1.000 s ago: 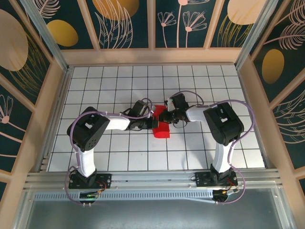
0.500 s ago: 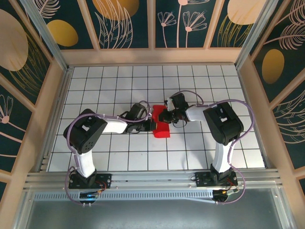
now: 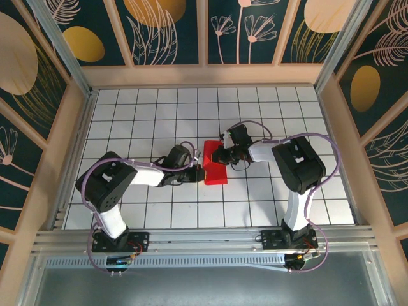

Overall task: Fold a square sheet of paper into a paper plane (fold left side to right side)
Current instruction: First fold the square sheet of paper in half at the center of the table.

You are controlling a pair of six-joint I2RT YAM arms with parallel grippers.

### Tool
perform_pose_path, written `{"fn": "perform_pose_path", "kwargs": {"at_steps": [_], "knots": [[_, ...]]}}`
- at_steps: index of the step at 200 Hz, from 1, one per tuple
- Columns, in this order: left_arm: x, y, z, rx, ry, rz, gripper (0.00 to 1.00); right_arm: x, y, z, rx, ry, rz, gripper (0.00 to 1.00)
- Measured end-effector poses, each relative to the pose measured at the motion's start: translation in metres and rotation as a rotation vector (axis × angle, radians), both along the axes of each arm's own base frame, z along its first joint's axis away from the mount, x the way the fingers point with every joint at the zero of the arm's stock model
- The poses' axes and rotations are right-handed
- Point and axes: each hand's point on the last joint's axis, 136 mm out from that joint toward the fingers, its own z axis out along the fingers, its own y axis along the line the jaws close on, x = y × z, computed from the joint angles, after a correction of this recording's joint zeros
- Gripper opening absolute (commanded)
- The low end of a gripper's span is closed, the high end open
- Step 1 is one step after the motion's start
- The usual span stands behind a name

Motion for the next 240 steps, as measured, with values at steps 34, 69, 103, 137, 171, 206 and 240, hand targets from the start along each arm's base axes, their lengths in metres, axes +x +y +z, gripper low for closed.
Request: {"fn": "perform_pose_path", "kwargs": {"at_steps": [34, 69, 103, 137, 171, 206, 240], "knots": [[0.002, -0.001, 0.006, 0.024, 0.027, 0.000, 0.00, 0.000, 0.000, 0.000, 0.000, -0.002, 0.002, 0.00], [0.029, -0.020, 0.041, -0.021, -0.039, -0.007, 0.00, 0.000, 0.000, 0.000, -0.001, -0.002, 0.002, 0.00], [0.039, -0.032, 0.045, -0.033, -0.064, -0.036, 0.00, 0.000, 0.000, 0.000, -0.001, -0.002, 0.003, 0.00], [0.025, -0.026, 0.019, -0.005, 0.000, -0.055, 0.00, 0.000, 0.000, 0.000, -0.001, -0.002, 0.003, 0.00], [0.009, -0.023, -0.001, 0.007, 0.054, -0.066, 0.00, 0.000, 0.000, 0.000, -0.001, -0.002, 0.003, 0.00], [0.008, -0.024, -0.001, -0.018, 0.042, -0.058, 0.00, 0.000, 0.000, 0.000, -0.002, -0.004, 0.006, 0.00], [0.003, -0.022, 0.000, -0.027, 0.022, -0.060, 0.00, -0.001, 0.000, 0.000, -0.003, -0.006, 0.007, 0.00]]}}
